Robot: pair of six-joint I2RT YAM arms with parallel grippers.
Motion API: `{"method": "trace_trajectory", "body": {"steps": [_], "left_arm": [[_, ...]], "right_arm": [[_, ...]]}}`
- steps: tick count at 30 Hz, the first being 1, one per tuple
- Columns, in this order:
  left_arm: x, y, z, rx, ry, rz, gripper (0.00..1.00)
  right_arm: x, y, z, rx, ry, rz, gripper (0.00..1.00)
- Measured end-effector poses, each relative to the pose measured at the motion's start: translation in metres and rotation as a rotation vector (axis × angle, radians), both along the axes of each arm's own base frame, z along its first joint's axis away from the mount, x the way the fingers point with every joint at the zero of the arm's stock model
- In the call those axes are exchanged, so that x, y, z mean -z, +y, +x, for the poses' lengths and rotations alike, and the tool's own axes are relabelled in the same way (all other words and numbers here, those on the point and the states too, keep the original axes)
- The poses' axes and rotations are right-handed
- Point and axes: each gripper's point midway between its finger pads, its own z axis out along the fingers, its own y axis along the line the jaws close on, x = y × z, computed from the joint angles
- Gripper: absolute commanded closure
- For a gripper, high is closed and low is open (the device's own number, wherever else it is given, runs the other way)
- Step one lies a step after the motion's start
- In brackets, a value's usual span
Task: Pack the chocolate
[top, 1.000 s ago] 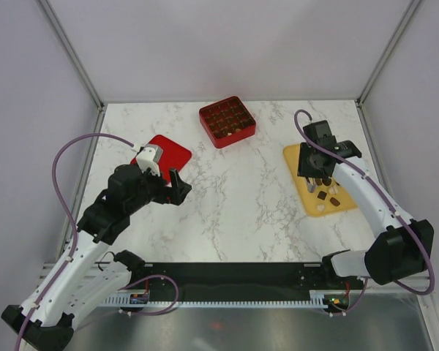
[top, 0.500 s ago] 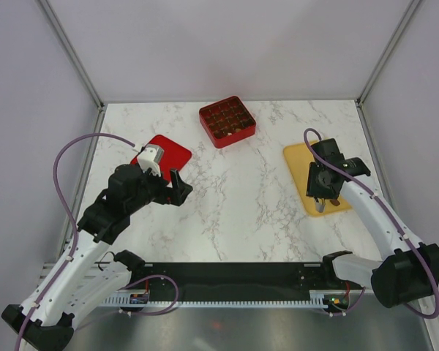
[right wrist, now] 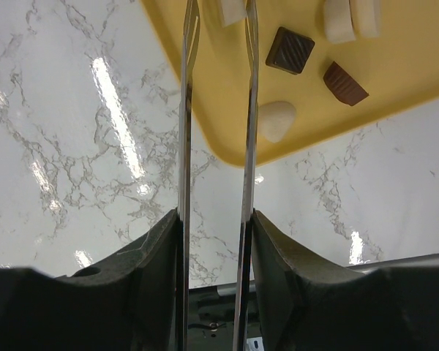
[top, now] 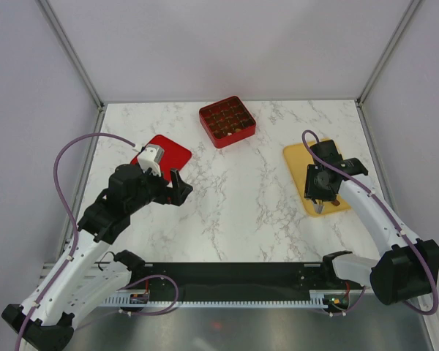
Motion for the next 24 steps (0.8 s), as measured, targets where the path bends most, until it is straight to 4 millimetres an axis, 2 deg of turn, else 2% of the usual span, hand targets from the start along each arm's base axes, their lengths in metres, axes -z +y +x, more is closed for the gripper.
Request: {"method": "trace_trajectory", "body": {"steps": [8,18,21,24], "left_arm": [[0.001,0.000,0.001,0.000,0.004,0.002,0.00],[0.001,0.000,0.001,-0.001,0.004,0.003,0.00],[0.001,0.001,0.001,-0.005,0.003,0.004,0.00],[0.001,0.001,0.001,-0.007,0.002,0.005,0.00]], "right_arm": [[0.006,0.003,0.005,-0.007,0.007,0.010,0.55],[0.008,0.001,0.010,-0.005,-0.001,-0.010,0.72],[0.000,0.002,0.017,-0.006,-0.010,-0.008,0.73],[-0.018,0.007,0.038,-0.007,-0.053,0.003,0.73]]}}
